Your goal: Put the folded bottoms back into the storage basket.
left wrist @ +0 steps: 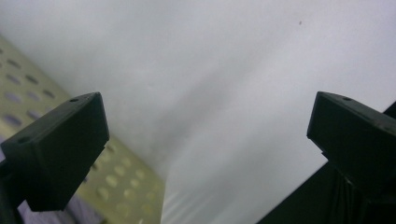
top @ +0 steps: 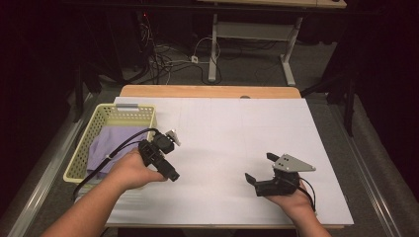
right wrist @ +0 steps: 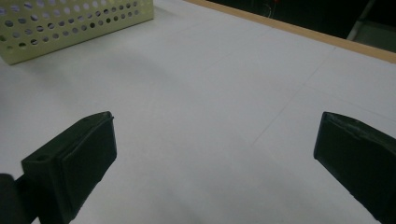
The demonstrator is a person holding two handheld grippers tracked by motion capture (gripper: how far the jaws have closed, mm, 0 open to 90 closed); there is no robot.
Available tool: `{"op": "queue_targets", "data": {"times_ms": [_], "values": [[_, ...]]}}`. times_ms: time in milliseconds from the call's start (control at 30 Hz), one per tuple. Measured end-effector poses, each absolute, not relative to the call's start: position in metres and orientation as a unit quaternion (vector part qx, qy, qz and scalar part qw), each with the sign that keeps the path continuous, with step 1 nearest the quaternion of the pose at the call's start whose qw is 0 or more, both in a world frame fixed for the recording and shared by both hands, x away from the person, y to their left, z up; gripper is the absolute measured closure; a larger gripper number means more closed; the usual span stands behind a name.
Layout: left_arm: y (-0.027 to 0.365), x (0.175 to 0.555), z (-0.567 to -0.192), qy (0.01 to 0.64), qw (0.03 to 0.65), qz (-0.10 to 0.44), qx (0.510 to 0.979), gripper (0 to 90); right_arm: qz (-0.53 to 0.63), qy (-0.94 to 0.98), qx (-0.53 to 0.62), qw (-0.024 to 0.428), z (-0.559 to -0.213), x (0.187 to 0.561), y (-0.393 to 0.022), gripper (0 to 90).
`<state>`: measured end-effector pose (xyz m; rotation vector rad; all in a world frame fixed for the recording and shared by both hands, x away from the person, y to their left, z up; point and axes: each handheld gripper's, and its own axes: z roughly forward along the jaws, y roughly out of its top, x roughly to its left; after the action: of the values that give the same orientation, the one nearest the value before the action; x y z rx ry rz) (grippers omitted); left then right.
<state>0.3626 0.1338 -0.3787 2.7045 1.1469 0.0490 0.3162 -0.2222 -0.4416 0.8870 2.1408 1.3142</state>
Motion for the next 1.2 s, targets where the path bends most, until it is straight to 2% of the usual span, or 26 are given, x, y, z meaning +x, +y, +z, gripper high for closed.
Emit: {"op": "queue_targets", "data": {"times_ms": [300,600,967,1200], "values": [[0.116,0.362,-0.401,0.383,0.169,0.018,0.908,0.0,0.489,0.769,0.333,0.243,-0.443,0.304,-0.239,0.4],[0.104,0.362,-0.430,0.378,0.185,0.038,0.906,0.0,0.497,0.756,0.348,0.246,-0.454,0.297,-0.249,0.4],[0.100,0.358,-0.463,0.363,0.254,0.051,0.895,0.0,0.493,0.759,0.356,0.233,-0.471,0.295,-0.259,0.4],[0.108,0.354,-0.476,0.361,0.332,0.059,0.869,0.0,0.494,0.758,0.354,0.236,-0.473,0.294,-0.261,0.4]]}}
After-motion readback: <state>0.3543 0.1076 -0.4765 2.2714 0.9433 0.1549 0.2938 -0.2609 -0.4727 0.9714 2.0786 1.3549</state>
